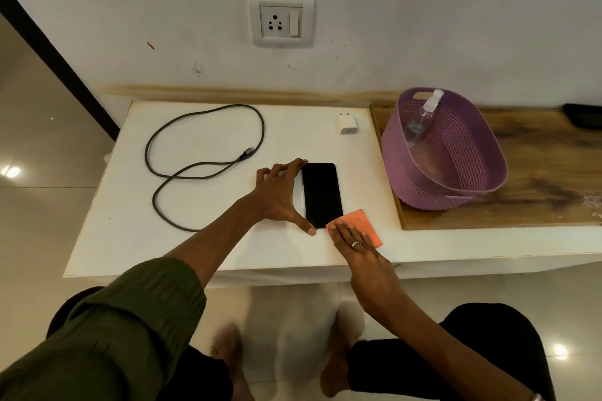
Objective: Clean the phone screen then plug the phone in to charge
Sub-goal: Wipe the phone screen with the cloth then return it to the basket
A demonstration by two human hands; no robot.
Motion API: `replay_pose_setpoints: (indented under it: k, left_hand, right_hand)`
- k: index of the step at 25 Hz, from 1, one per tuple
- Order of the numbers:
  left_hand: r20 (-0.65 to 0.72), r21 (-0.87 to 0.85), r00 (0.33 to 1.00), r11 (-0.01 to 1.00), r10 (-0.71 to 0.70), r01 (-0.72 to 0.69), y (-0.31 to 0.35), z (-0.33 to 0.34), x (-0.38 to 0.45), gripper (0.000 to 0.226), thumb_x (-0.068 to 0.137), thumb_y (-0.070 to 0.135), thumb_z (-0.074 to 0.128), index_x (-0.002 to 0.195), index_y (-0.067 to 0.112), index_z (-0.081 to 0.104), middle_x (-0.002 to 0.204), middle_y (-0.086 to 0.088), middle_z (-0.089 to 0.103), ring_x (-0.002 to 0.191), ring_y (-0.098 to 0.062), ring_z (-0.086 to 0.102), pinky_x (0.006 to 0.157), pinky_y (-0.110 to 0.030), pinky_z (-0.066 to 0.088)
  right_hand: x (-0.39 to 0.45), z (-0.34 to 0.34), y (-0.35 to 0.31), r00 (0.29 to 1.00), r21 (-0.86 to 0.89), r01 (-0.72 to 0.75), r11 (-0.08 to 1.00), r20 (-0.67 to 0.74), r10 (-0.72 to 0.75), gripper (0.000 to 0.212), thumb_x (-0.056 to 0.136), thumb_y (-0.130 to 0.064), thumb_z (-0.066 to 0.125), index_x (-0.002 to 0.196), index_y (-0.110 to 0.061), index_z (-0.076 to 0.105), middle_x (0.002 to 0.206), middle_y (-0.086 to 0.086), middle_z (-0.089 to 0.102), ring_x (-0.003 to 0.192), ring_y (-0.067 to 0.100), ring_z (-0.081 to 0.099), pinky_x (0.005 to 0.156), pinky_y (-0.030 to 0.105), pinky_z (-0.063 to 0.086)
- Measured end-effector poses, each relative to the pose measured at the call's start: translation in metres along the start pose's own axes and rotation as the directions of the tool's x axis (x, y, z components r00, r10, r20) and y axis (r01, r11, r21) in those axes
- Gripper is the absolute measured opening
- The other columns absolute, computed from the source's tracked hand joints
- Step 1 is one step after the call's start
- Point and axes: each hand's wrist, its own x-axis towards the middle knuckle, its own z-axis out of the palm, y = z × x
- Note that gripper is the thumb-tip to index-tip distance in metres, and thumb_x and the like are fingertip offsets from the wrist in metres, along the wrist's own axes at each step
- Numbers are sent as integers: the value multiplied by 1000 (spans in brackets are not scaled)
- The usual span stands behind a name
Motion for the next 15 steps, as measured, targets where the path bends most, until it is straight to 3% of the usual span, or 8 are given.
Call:
replay_pose_setpoints:
  k: [4,6,9,12,15]
  left_hand:
    - [0,-6,1000,1000,0,0,-1,0,-1,150,28,88,75,150,36,6,156,2,34,147,-24,20,116,-48,11]
    - [5,-6,1000,1000,0,0,-1,1,0,151,28,88,75,150,35,5,156,1,34,147,-24,20,117,-48,11]
    - [7,-15,1000,1000,-3,3,-1,1,0,151,28,88,76,151,35,5,156,1,33,147,-24,19,117,-48,10]
    - [16,-19,1000,1000,-5,5,0,1,0,151,29,86,77,151,35,5,156,2,32,147,-24,19,118,-49,9]
    - [14,-37,1000,999,-6,6,-1,1,0,150,28,86,77,150,35,6,154,3,34,145,-24,22,119,-49,10]
  right_hand:
    - [4,-7,-2,989,119,-104,987,-90,115,87,91,-1,56,153,-25,-1,163,-2,4,149,27,12,107,39,41]
    - [16,-14,-7,980,196,-112,974,-138,140,82,90,1,56,153,-24,10,161,0,17,145,28,27,102,37,46]
    - [49,-35,-4,975,245,-111,963,-162,154,75,91,1,55,153,-22,20,157,1,31,138,27,40,104,37,44]
    - [85,-56,3,978,313,-36,949,-186,98,73,87,5,48,152,-18,23,159,4,25,146,27,25,118,41,27]
    - [114,-61,10,982,138,11,990,-189,15,62,90,-1,47,149,-13,30,156,8,30,143,29,30,117,42,29]
